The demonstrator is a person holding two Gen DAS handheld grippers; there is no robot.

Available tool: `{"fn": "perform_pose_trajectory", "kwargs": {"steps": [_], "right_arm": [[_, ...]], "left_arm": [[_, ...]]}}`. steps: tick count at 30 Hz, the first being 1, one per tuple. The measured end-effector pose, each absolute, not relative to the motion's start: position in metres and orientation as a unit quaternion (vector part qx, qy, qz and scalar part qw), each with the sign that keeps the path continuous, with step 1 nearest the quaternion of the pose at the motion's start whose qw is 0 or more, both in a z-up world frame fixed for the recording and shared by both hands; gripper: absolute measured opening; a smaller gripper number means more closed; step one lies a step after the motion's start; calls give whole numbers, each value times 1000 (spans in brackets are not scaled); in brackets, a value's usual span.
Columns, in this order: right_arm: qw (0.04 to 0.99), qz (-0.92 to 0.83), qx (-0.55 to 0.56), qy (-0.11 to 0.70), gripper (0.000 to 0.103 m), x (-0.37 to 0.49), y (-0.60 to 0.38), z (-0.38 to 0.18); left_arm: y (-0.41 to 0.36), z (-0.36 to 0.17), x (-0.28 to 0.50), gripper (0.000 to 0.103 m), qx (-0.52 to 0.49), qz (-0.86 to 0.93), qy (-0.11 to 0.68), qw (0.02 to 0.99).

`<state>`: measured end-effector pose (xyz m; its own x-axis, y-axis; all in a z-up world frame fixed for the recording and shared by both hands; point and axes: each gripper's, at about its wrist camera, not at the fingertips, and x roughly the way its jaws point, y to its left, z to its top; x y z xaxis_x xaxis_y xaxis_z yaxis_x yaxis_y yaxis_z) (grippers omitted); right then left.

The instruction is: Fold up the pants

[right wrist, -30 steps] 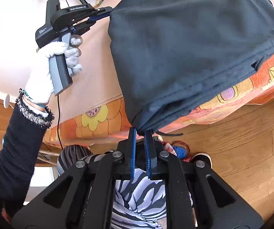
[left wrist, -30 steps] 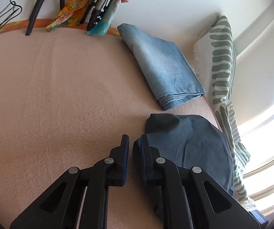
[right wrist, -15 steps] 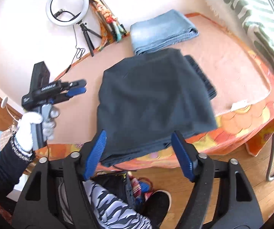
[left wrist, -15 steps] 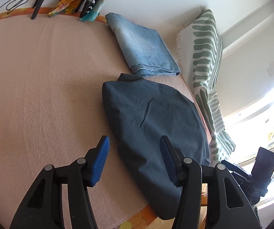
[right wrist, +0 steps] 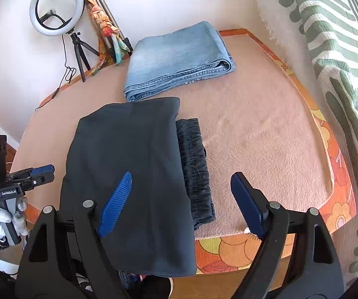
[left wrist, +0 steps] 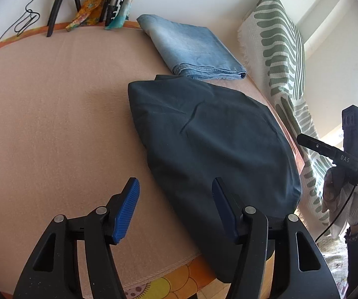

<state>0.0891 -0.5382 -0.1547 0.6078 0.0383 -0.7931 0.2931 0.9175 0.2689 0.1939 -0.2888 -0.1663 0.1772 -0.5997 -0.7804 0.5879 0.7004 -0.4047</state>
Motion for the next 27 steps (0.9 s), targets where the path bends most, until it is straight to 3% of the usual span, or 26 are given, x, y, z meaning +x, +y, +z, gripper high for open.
{"fn": "perform_pose_trajectory", "kwargs": {"steps": [2,11,15,21,27], "right_arm": [[875,-65,181,444,94,99,-540,-159],[856,-60,136,495,95,134,-547,-192],[849,-47,164,500,103,138,-560,-204],[823,8,262,503,103,136,-581,-228],[833,41,264,485,103,130,-579,-228]], "left_arm": [[-290,-169,191,62,2,-383,512,769],[-297,-178,191,64,3,-389,524,758],[-295,-187,202,64,-57,-404,554,726],[-297,-203,213,64,-122,-406,588,689],[-303,-204,219,64,-136,-419,592,675]]}}
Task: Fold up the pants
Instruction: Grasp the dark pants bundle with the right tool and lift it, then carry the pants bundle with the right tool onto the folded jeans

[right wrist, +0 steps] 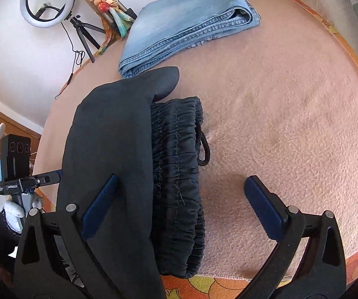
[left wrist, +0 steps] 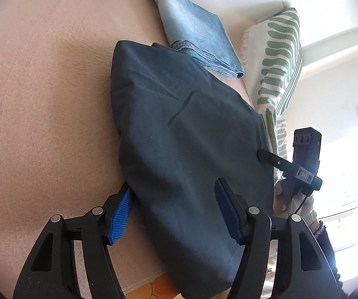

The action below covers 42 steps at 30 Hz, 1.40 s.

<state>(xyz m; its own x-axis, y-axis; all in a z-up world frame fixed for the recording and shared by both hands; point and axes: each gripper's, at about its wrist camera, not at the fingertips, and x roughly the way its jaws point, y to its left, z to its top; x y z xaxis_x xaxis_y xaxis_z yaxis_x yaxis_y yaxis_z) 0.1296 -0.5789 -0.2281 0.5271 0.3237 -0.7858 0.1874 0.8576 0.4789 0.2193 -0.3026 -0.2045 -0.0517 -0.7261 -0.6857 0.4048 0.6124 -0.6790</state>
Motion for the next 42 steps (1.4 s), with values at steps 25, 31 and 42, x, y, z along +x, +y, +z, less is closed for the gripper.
{"fn": "perform_pose_trajectory", "kwargs": {"steps": [25,31,42], "right_arm": [[866,9,247,434,14,118,-537,-177],[888,8,196,417,13,116,-514,-142],[920,-8,153,360,13,123,-515,-75]], "left_arm": [[-316,-181,218,4,-92,-467,539,695],[-320,-155,211,4,-79,-496,505,702],[-335,-97,238,4,-66,-520,448,724]]}}
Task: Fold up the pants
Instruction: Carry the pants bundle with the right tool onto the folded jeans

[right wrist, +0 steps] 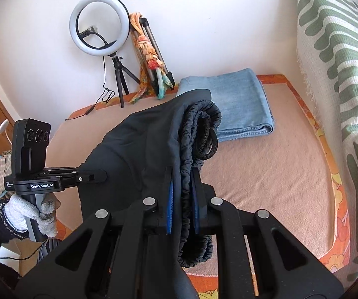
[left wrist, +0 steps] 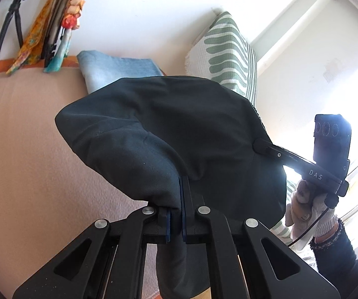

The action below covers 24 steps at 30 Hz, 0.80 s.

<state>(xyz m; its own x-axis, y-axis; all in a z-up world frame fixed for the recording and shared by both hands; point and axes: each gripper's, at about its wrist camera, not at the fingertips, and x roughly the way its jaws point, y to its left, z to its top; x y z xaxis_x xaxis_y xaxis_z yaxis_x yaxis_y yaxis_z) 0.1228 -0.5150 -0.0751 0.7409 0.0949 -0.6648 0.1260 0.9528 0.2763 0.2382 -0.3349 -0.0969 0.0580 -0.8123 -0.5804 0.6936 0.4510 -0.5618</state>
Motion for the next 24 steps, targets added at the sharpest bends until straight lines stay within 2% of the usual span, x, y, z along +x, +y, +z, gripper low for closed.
{"fn": "perform_pose_trajectory", "kwargs": {"steps": [12,24], "right_arm": [[943,-46,150,295,13,196,-566,-33],[941,-61,164,289,13,296,-621,-69]], "left_arm": [[-394,-47,319,4,-46,-523,391,756],[-440,-77,407,4,-36,-499,397,769]]}}
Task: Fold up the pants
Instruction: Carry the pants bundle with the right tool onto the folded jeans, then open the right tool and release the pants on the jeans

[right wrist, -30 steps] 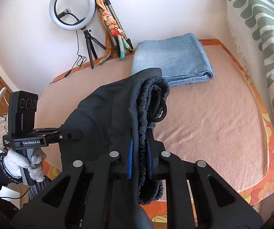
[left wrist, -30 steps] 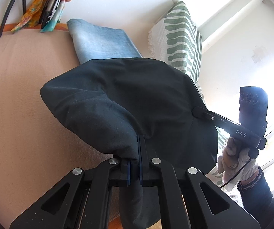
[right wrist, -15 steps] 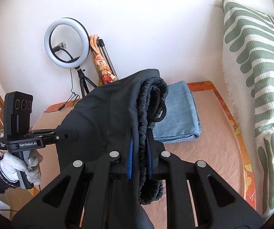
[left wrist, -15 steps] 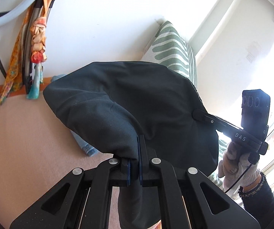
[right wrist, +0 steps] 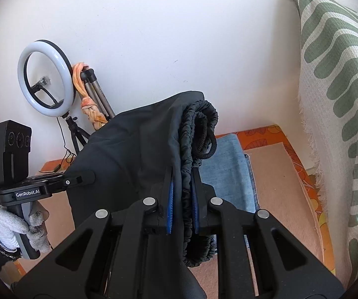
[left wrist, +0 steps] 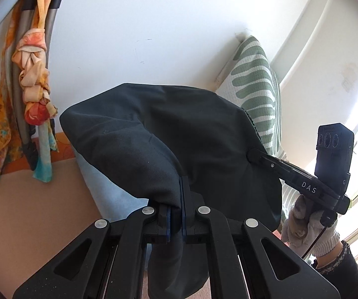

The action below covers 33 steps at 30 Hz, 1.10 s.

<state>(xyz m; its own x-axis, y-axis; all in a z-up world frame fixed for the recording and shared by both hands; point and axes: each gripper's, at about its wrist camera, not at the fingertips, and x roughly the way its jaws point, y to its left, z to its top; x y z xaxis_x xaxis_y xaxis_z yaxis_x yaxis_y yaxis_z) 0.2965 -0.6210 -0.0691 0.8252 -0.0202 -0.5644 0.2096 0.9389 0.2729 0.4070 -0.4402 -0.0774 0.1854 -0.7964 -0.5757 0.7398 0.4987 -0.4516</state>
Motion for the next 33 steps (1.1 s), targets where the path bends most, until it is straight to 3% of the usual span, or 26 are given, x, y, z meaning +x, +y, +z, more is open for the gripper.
{"fn": "perform_pose_trajectory", "kwargs": {"steps": [13,16,17,18,19,21,24,27,33], "right_arm": [[919,-105,134,357,13,359,-650,-130],[906,-142,127,378,18,361,-654,-140],[905,-149,124,379,21,360,-656,-141],[903,-157,122,380,32,359,-656,-140],[902,-168,119,379,48,356,-656,-139],[903,-180,114,372,61,351,-655,-134],[905,-191,115,363,65,343,-651,-124],[904,-193,114,363,72,339,-641,-115],[905,-204,128,352,84,316,-614,-95]], "left_arm": [[-452,-129,449,5,1,-443,441,781],[-442,-135,451,9,8,-431,446,784],[-439,-135,450,9,9,-428,445,786],[-436,-136,450,11,8,-428,448,785],[-435,-136,450,19,7,-428,450,784],[-431,-135,448,30,11,-424,453,784],[-420,-133,441,32,11,-424,451,785],[-415,-125,432,44,11,-428,446,786],[-380,-104,405,57,11,-434,423,795]]}}
